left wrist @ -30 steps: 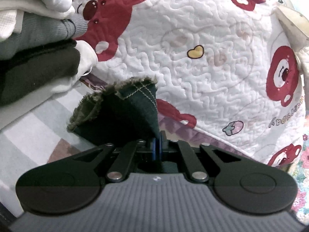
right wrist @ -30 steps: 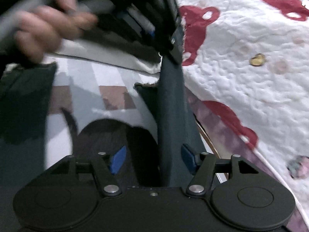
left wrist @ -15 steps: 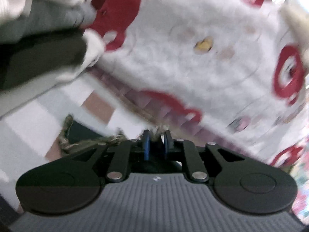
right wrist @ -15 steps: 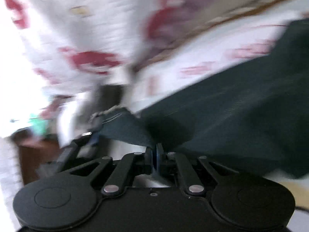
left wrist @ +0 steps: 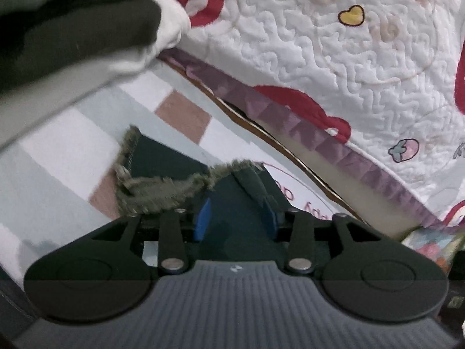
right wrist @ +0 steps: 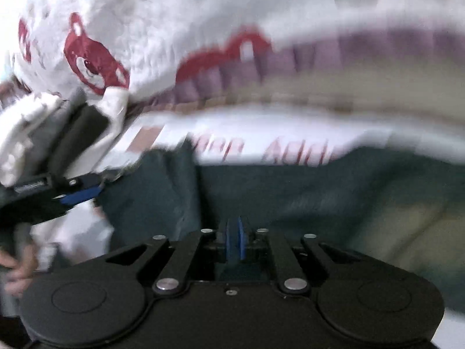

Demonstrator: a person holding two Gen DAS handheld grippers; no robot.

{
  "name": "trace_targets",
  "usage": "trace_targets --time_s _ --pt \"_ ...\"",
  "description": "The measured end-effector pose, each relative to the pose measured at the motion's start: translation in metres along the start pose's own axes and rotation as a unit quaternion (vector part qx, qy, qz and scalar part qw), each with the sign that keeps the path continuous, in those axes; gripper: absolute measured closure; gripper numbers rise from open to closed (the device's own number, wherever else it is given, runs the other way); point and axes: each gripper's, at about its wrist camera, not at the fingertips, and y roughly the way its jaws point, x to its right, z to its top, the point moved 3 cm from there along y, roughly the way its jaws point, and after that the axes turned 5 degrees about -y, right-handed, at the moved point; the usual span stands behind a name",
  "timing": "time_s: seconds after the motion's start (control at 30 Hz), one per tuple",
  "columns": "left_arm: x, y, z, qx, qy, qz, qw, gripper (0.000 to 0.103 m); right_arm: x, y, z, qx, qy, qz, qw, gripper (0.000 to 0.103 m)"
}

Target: Fold clothes

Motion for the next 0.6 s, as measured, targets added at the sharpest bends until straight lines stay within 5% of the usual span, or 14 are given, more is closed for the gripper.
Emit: trace_targets --time_s 0.1,0.2,0.27,0.4,0.53,0.6 --pt "0.003 0.004 -0.006 -0.012 0.004 -0.001 0.9999 0.065 -0.035 -0.010 0.010 0.044 -0.100 0.040 0.993 0.091" --pt "0.002 0.008 -0.011 -0.029 0.000 0.003 0.9996 0.065 -0.070 0.008 0.013 0.002 -0.185 0.072 0.980 0.092" --pt "-0.001 0.009 -0.014 -0.039 -0.003 0.007 0.9992 0.065 -0.077 0.033 0.015 -0.027 -0.212 0.063 0.975 0.080" --pt "-0.006 0.008 -0.019 -0.053 -0.004 0.004 0.9986 0.065 -0.073 0.077 0.016 -0.053 -0.216 0.036 0.974 0.060" --pt "-0.012 0.000 -0.024 -0.059 0.006 0.018 0.9981 0.065 -0.071 0.110 0.008 -0.067 -0.204 0.036 0.976 0.059" --pt "-0.017 -0.006 -0.020 -0.054 0.000 0.021 0.9983 0.065 -0.069 0.110 0.008 -0.048 -0.192 0.038 0.979 0.075"
